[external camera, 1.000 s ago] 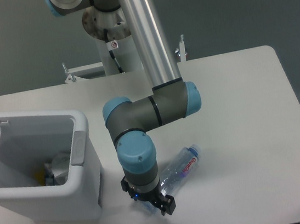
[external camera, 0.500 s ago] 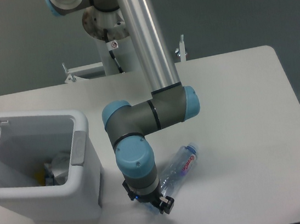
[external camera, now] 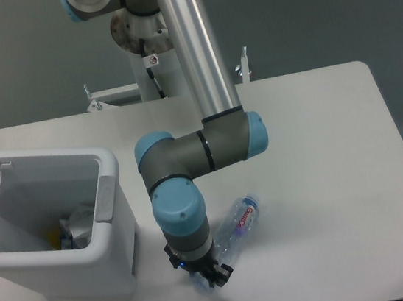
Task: Place the trash in the trash can
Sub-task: 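Close the gripper on the water bottle's cap end, then lift the bottle and carry it over the white bin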
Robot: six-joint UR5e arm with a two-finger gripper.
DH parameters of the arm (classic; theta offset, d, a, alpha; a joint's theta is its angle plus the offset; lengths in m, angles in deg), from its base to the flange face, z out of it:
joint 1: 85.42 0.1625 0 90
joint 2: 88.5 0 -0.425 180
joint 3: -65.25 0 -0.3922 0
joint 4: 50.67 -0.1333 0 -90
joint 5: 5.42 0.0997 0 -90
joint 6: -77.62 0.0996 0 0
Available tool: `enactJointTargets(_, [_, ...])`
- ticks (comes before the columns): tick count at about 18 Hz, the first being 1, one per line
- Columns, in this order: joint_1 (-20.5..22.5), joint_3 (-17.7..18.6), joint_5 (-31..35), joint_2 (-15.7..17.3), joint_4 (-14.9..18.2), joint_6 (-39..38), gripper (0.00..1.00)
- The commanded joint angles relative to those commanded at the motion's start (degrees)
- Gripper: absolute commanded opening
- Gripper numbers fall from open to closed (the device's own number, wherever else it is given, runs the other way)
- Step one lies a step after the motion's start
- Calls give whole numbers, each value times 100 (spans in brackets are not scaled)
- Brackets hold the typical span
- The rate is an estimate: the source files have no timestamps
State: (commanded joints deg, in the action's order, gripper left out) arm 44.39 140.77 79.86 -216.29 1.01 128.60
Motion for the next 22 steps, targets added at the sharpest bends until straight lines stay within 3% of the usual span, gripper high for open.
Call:
enactJointTargets(8, [659, -388, -1960, 614, 9, -192, 44])
enactJointTargets(14, [1458, -923, -4377, 1037, -9, -1334, 44])
enactJointTargets(17, [1583, -1152, -4984, 1063, -35, -1836, 44])
enactJointTargets(22, [1521, -1170, -5645, 1072, -53, -2153, 44])
